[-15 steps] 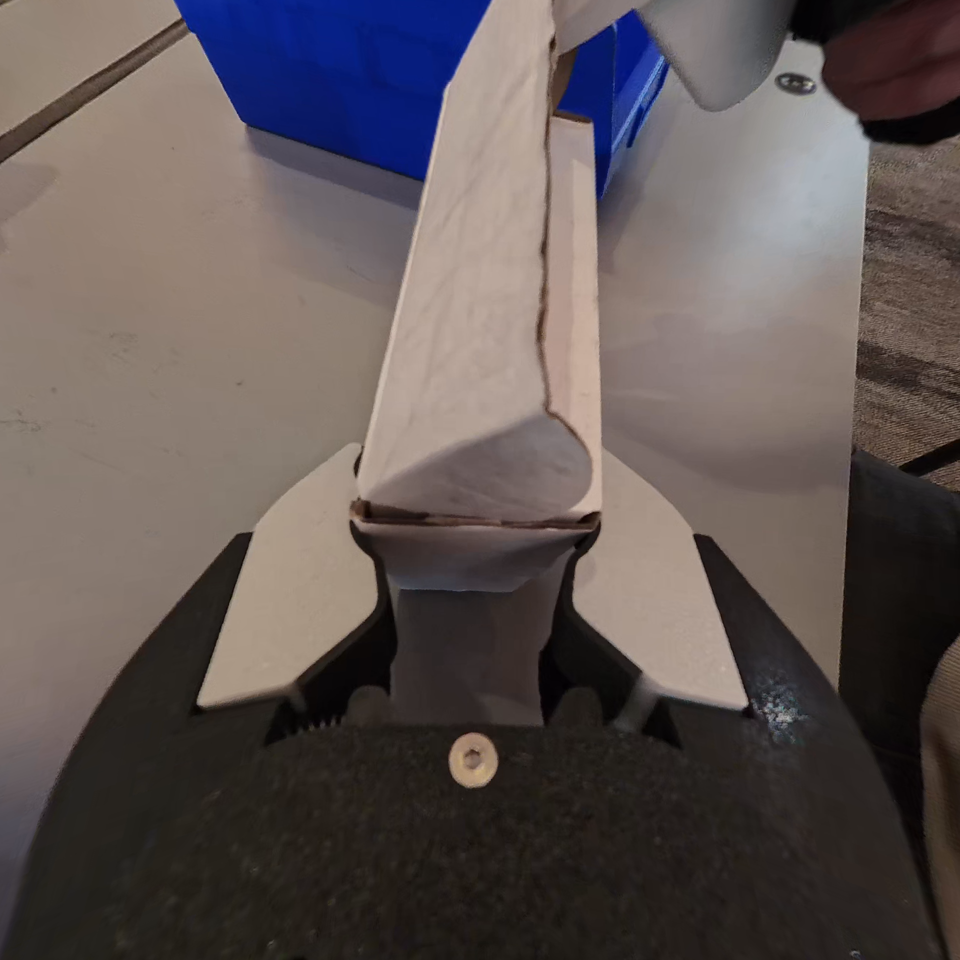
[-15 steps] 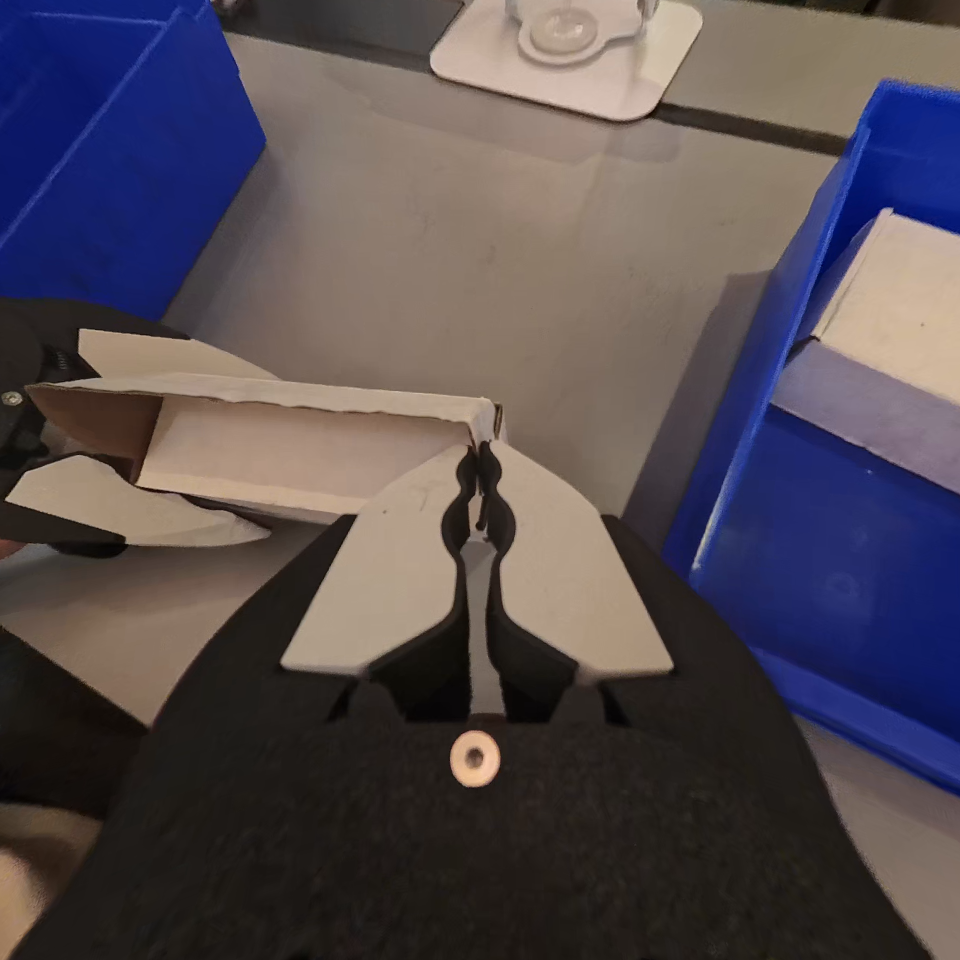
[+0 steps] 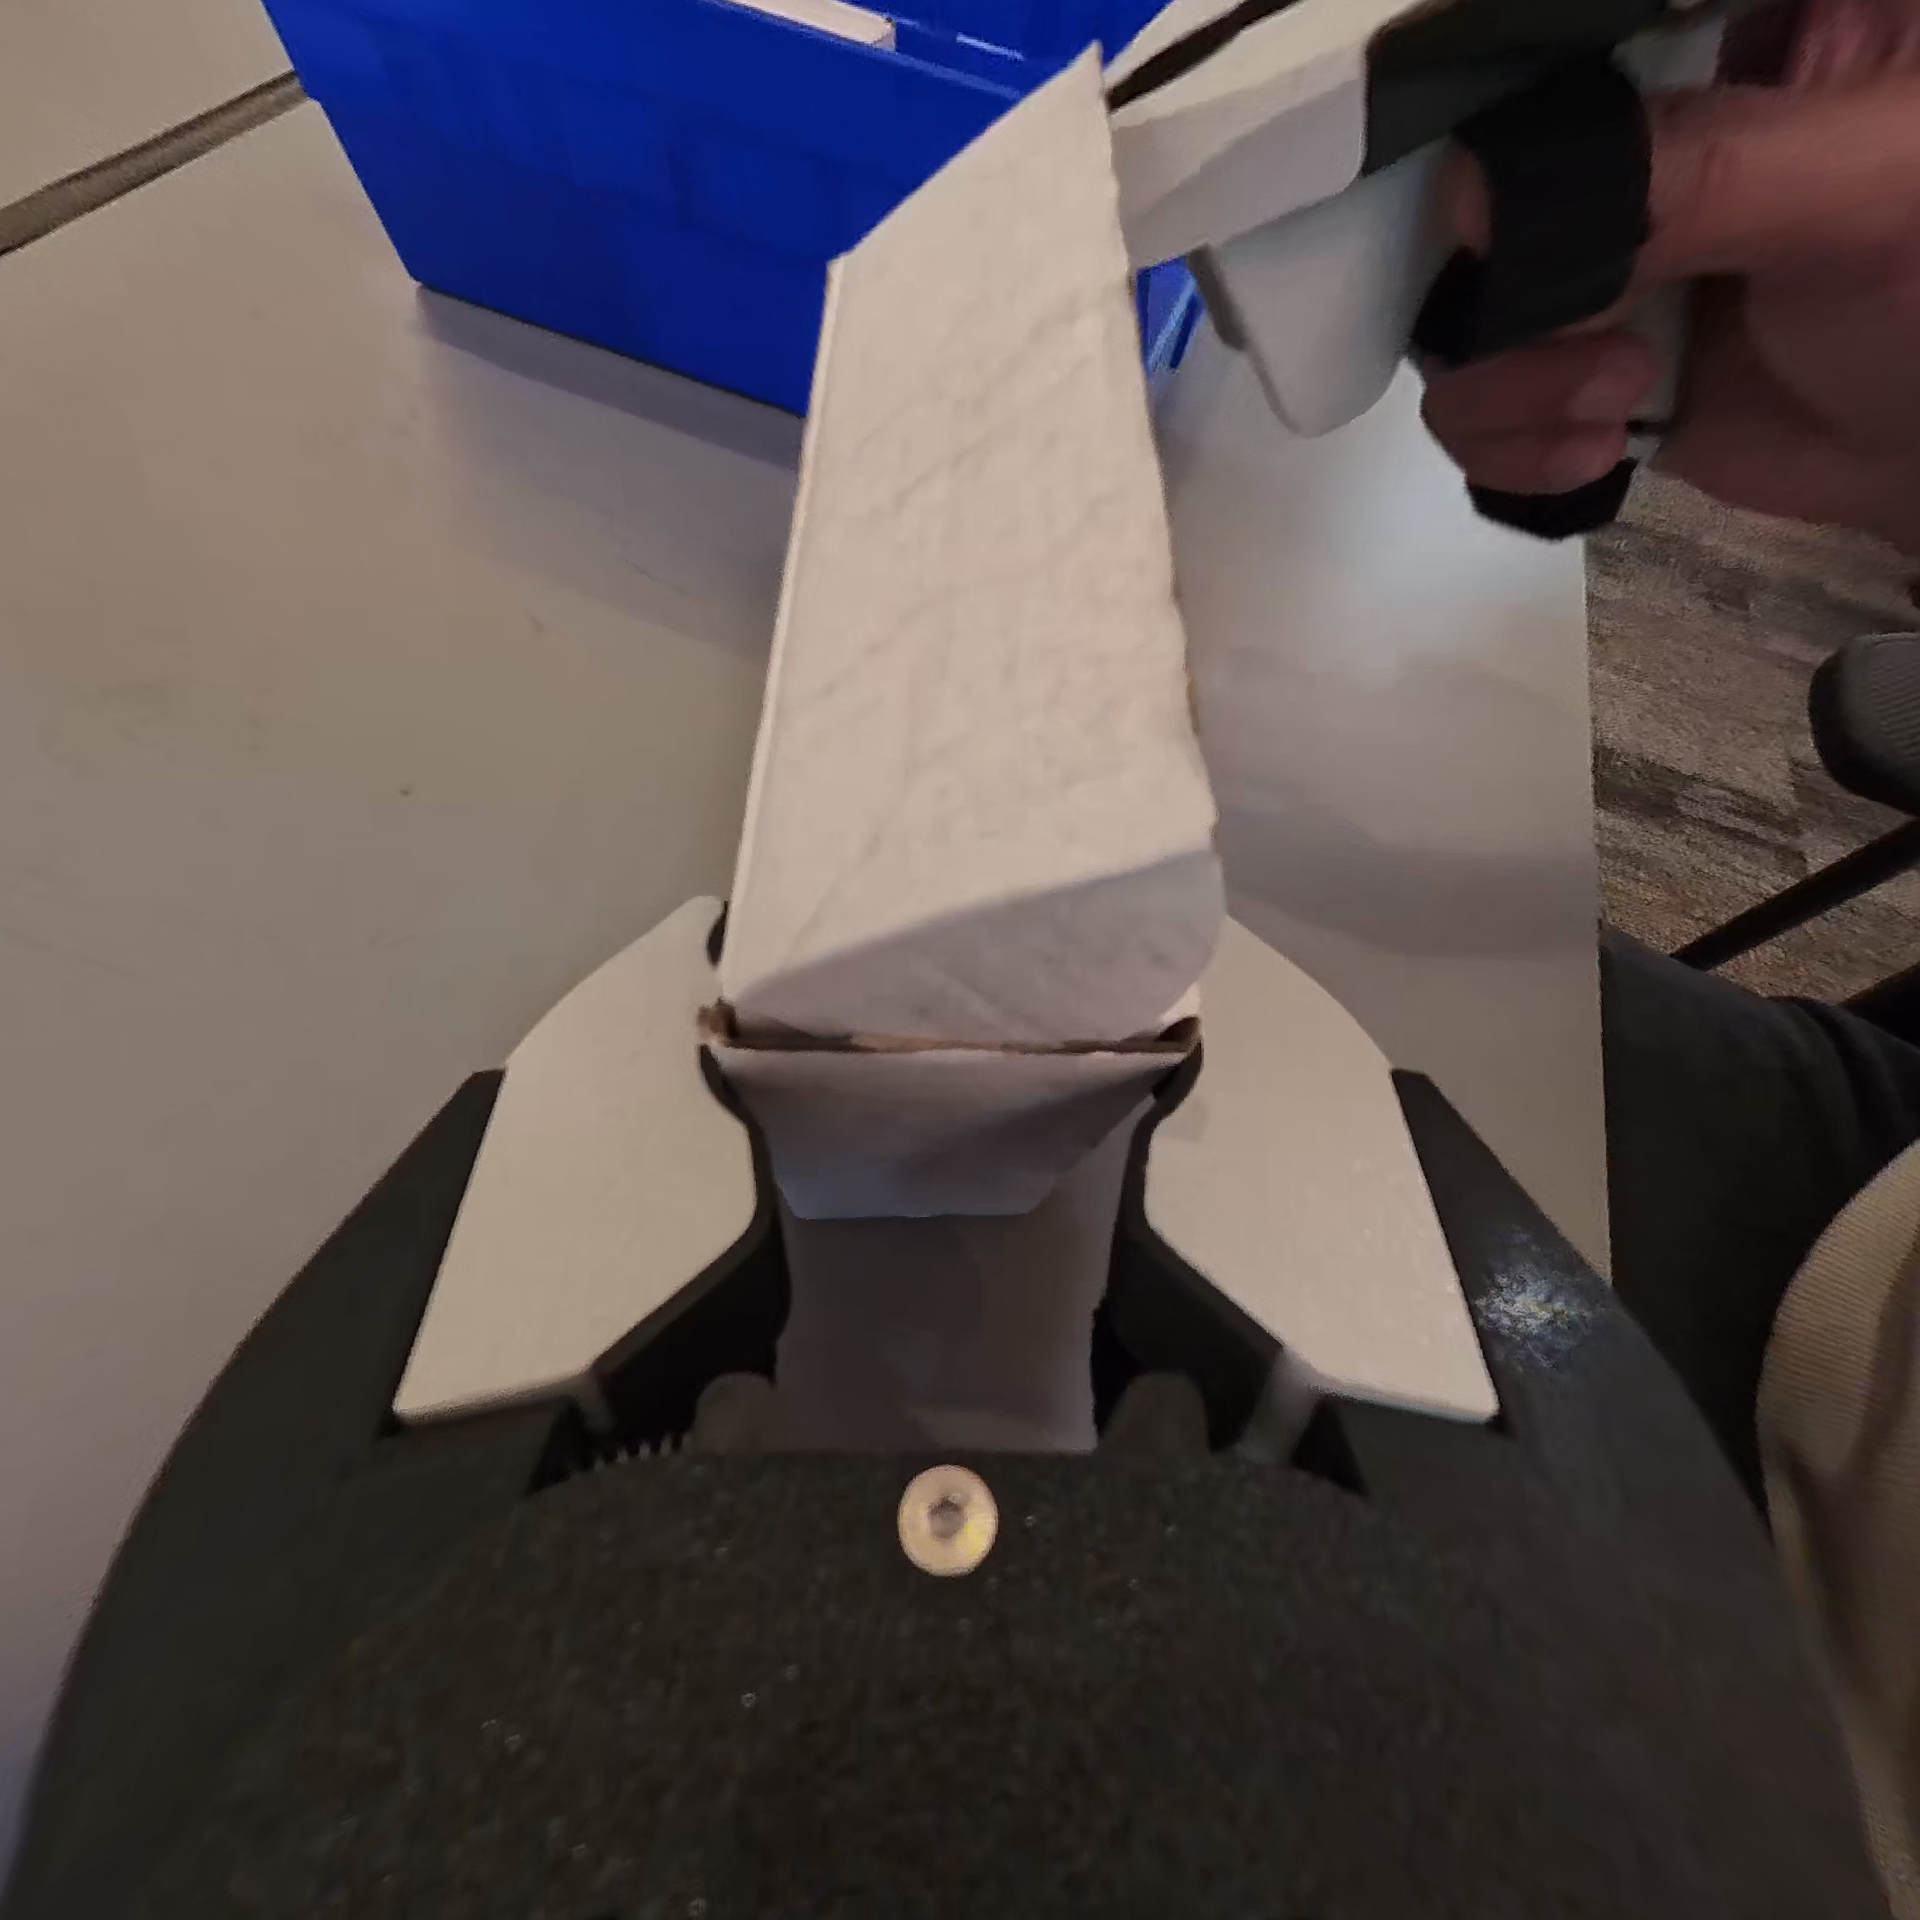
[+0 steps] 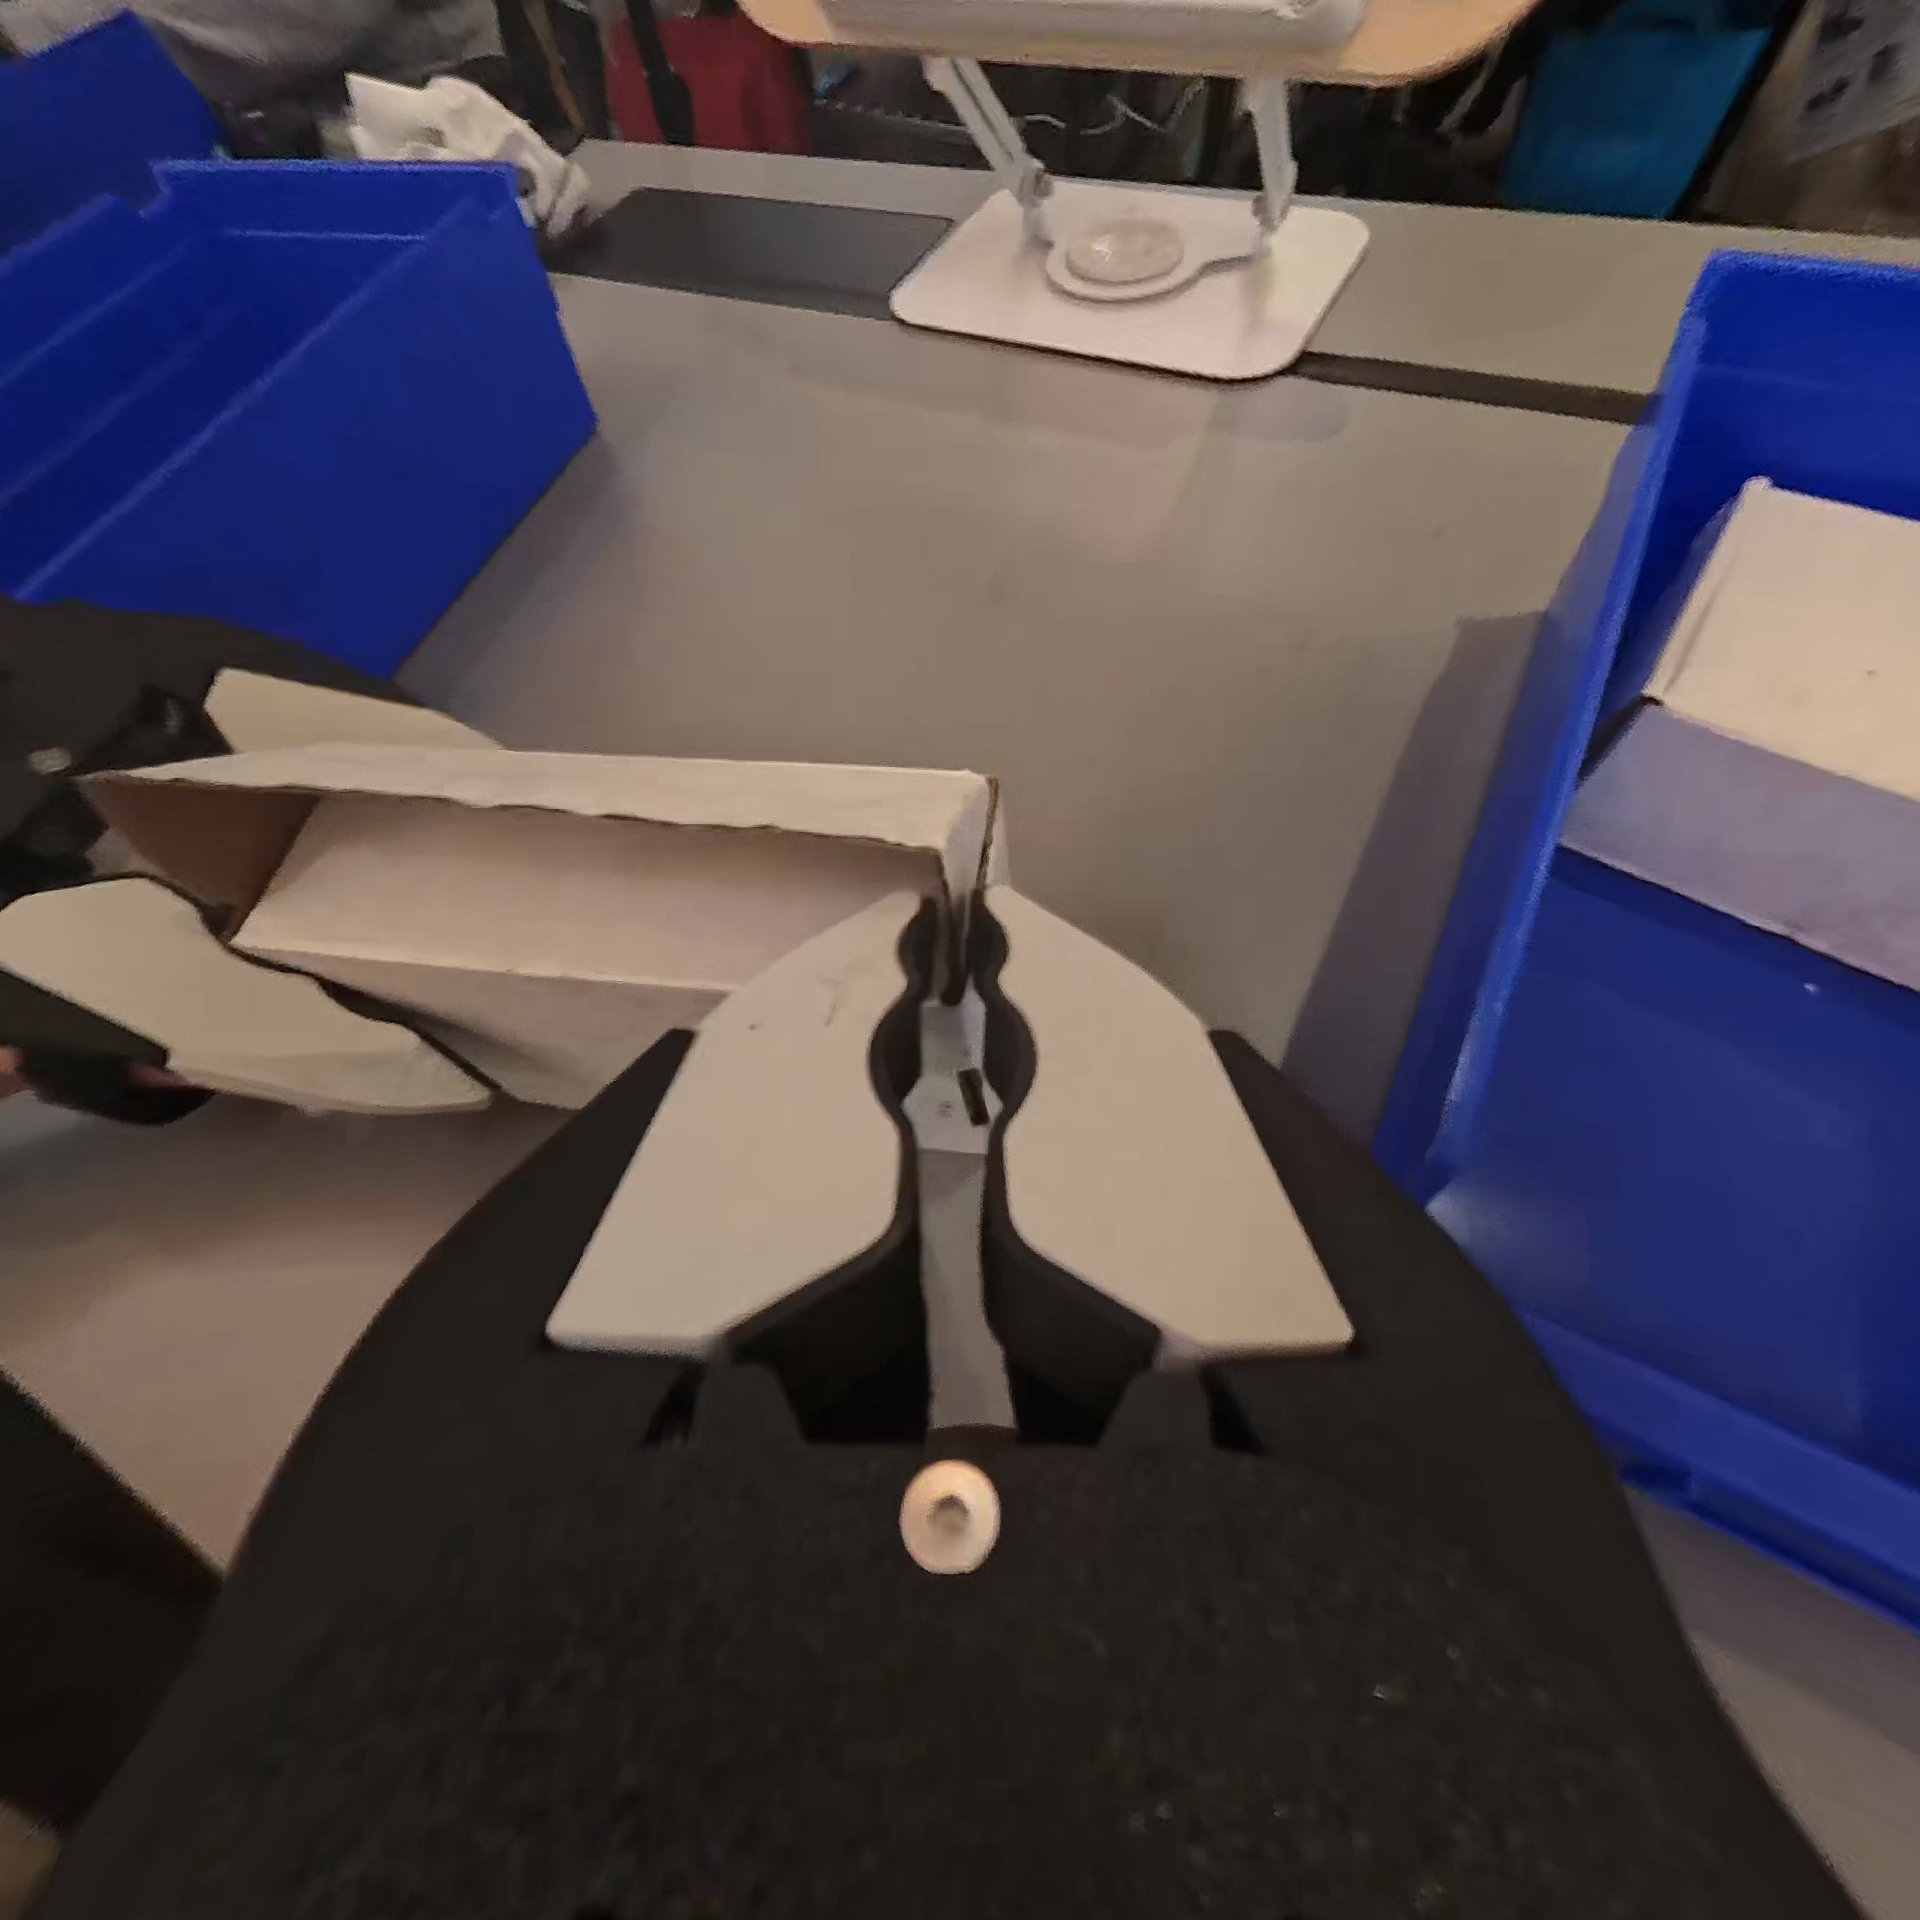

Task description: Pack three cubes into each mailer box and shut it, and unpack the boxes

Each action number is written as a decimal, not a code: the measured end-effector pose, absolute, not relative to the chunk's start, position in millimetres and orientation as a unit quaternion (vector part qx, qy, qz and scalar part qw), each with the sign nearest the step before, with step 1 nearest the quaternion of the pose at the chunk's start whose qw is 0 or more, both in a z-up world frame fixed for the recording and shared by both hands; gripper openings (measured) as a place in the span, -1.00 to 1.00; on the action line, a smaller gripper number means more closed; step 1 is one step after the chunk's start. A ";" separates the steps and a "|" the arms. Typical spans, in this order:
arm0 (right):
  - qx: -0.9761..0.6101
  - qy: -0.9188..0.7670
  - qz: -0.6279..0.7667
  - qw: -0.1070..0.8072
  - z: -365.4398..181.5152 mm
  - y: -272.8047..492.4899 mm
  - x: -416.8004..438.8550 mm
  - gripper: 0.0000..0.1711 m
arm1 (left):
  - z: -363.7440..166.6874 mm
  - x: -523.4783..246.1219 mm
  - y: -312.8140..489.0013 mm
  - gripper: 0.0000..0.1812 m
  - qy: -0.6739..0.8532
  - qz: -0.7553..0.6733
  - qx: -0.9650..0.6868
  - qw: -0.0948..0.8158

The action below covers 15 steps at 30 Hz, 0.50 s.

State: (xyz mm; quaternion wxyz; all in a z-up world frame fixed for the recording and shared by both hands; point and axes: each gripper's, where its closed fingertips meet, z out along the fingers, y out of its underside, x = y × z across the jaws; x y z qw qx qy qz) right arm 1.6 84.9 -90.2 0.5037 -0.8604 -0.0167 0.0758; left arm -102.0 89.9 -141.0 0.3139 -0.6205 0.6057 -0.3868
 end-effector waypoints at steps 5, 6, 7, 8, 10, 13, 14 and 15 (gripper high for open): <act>-0.835 -0.086 0.095 0.535 -60.8 74.8 -3.1 -0.78 | -123.8 -128.4 87.2 -0.13 0.598 -0.393 -0.612 0.337; -0.828 -0.091 0.103 0.543 -55.9 75.1 -1.3 -0.81 | -114.1 -138.0 87.8 -0.19 0.582 -0.398 -0.614 0.354; -0.821 -0.090 0.116 0.551 -52.0 76.4 0.1 -0.83 | -101.3 -146.5 89.9 -0.25 0.558 -0.408 -0.617 0.377; -0.814 -0.085 0.135 0.559 -49.1 78.8 0.8 -0.84 | -85.3 -152.4 91.2 -0.27 0.528 -0.428 -0.617 0.396; -0.804 -0.071 0.171 0.566 -47.5 85.5 1.1 -0.87 | -54.5 -155.3 89.8 -0.38 0.478 -0.475 -0.613 0.412; -0.787 -0.065 0.208 0.578 -45.7 94.1 -3.4 -0.90 | -43.0 -145.4 78.6 -0.64 0.481 -0.493 -0.608 0.395; -0.784 -0.070 0.214 0.579 -47.8 96.0 -5.5 -0.94 | -49.0 -142.3 78.1 -0.74 0.491 -0.479 -0.613 0.392; -0.788 -0.073 0.214 0.572 -54.1 97.5 -6.6 -1.00 | -55.4 -140.3 79.6 -0.81 0.496 -0.467 -0.617 0.395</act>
